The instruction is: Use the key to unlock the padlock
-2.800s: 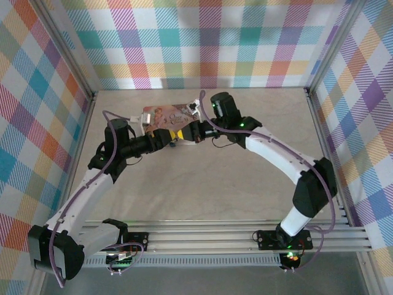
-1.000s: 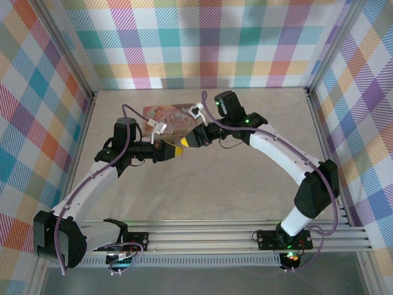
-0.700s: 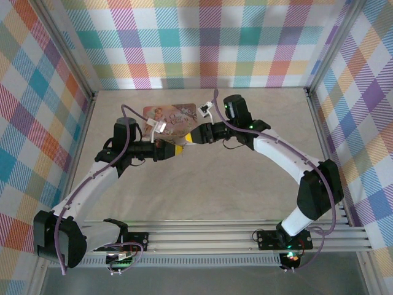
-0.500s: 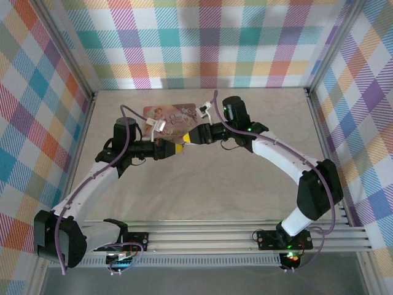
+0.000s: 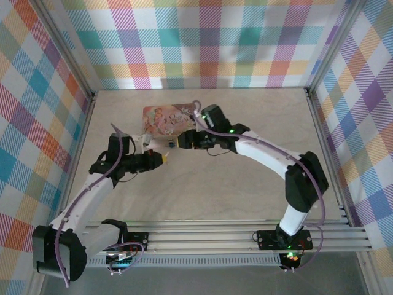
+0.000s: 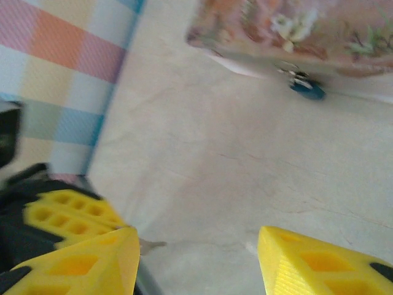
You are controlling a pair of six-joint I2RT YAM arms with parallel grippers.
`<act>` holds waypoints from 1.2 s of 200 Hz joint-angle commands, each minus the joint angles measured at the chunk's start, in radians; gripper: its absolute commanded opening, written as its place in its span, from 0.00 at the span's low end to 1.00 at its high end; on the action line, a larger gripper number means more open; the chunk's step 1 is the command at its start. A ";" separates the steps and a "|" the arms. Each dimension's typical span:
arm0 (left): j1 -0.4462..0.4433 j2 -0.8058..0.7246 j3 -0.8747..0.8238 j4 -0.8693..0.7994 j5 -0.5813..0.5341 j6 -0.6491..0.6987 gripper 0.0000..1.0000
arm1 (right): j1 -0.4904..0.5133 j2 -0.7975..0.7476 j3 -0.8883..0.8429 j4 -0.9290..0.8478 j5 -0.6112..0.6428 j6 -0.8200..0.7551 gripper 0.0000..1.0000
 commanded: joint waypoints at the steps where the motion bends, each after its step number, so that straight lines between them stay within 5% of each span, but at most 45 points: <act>1: 0.043 -0.056 -0.040 -0.130 -0.124 -0.034 0.00 | 0.071 0.087 0.065 -0.118 0.283 0.031 0.55; 46: 0.055 -0.128 -0.098 -0.127 -0.185 -0.089 0.00 | 0.183 0.277 0.175 -0.086 0.498 0.086 0.56; 91: 0.054 -0.135 -0.115 -0.173 -0.143 -0.065 0.00 | 0.192 0.381 0.261 -0.039 0.623 0.089 0.56; 185: 0.054 -0.173 -0.175 -0.128 -0.163 -0.106 0.00 | 0.191 0.586 0.532 -0.162 0.692 0.114 0.59; 240: 0.054 -0.171 -0.169 -0.131 -0.153 -0.100 0.00 | 0.187 0.612 0.549 -0.157 0.708 0.123 0.57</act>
